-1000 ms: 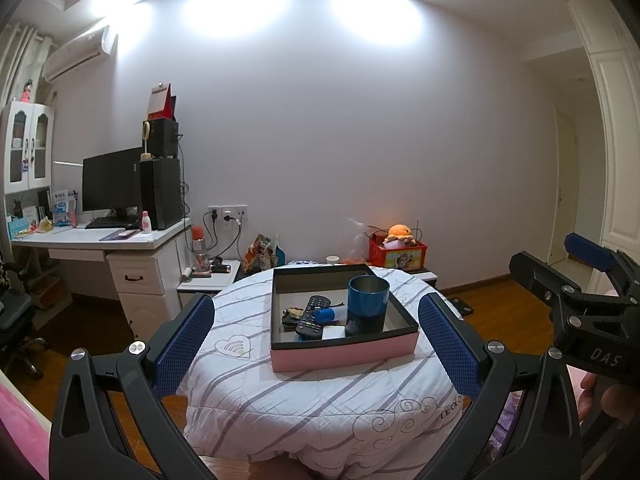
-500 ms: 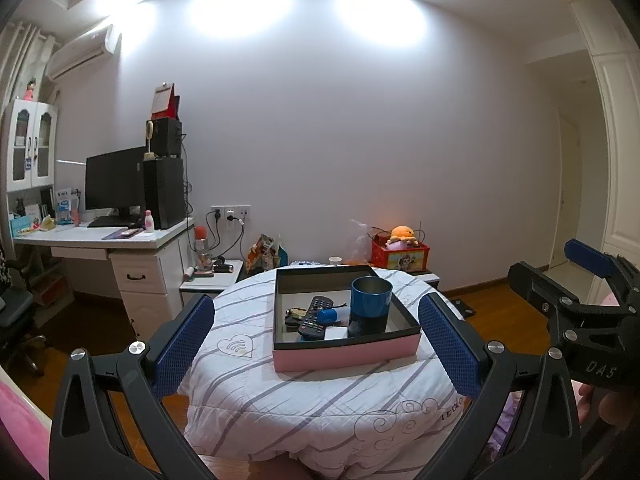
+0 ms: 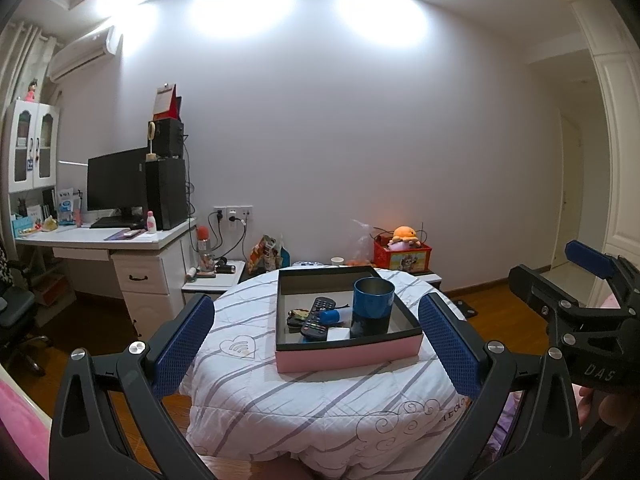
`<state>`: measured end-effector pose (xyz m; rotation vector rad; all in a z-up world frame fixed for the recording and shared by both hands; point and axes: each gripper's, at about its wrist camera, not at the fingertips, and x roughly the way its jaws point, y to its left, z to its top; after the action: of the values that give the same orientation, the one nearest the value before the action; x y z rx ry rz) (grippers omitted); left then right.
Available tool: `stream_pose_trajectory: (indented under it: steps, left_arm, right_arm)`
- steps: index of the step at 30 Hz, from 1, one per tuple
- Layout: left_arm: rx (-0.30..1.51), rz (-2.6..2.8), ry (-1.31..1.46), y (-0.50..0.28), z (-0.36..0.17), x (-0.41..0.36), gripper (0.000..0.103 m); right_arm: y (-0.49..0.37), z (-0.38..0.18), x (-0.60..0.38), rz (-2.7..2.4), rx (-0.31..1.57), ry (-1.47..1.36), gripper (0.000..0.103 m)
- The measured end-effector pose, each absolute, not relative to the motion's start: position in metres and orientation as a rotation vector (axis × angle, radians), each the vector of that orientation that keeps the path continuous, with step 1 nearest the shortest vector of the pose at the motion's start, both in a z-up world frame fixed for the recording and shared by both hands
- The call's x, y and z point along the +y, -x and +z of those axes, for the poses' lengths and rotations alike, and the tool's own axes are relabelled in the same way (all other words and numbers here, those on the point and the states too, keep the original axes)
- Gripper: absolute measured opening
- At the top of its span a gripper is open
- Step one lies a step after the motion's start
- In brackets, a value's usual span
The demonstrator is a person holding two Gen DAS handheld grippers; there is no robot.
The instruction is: Organize rigid objects
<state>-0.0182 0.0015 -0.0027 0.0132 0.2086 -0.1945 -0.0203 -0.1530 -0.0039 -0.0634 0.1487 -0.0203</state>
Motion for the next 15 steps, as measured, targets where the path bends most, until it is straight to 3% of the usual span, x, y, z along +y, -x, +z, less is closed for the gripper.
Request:
stream_pose_trajectory:
  steps: [15]
  left_arm:
    - [0.210, -0.195, -0.012, 0.0187, -0.0024, 0.0014, 0.103]
  right_arm:
    - [0.0188, -0.0038, -0.1535, -0.017, 0.154, 0.072, 0.103]
